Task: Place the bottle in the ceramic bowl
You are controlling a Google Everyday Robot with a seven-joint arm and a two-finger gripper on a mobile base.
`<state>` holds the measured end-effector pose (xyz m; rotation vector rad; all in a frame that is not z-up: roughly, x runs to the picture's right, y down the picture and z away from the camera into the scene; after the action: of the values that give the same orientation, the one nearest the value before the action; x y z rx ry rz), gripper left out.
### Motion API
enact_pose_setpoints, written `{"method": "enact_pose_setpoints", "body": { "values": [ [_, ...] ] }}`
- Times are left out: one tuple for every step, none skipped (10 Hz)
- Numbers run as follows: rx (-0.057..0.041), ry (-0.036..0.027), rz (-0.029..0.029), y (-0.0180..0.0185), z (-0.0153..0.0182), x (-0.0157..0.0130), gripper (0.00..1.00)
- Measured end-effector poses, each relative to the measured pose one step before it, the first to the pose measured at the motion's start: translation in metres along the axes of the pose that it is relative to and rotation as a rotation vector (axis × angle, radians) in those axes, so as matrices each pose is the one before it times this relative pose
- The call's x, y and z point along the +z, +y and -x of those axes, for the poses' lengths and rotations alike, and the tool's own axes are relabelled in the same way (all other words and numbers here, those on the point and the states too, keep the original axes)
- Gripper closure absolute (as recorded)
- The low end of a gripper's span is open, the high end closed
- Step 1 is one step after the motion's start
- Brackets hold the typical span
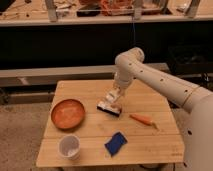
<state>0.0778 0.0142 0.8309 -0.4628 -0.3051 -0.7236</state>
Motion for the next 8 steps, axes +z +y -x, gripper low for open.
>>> {"method": "enact_pose_setpoints", "body": {
  "values": [
    [-0.01501, -0.00195, -0.00494, -0.01081, 0.00958, -0.00026, 0.99],
    [-0.01833, 0.00062, -0.00528, -0.01367, 0.01031, -0.00164, 0.99],
    [-0.01158, -0.00004, -0.00567, -0.00788, 0.00570, 0.00012, 0.99],
    [-0.01334, 0.00395, -0.00690, -0.00341, 0.00009, -0.00102, 0.99],
    [-0.00809, 0.00265, -0.00335, -0.00050, -0.00140, -0.00101, 0.99],
    [-0.00982, 0.00544, -0.00239, 0.00105, -0.00248, -0.00160, 0.99],
    [-0.00915, 0.00287, -0.00190, -0.00265, 0.00166, -0.00007, 0.99],
    [-0.01745, -0.00068, -0.00383, -0.00785, 0.00687, 0.00033, 0.99]
  ]
}}
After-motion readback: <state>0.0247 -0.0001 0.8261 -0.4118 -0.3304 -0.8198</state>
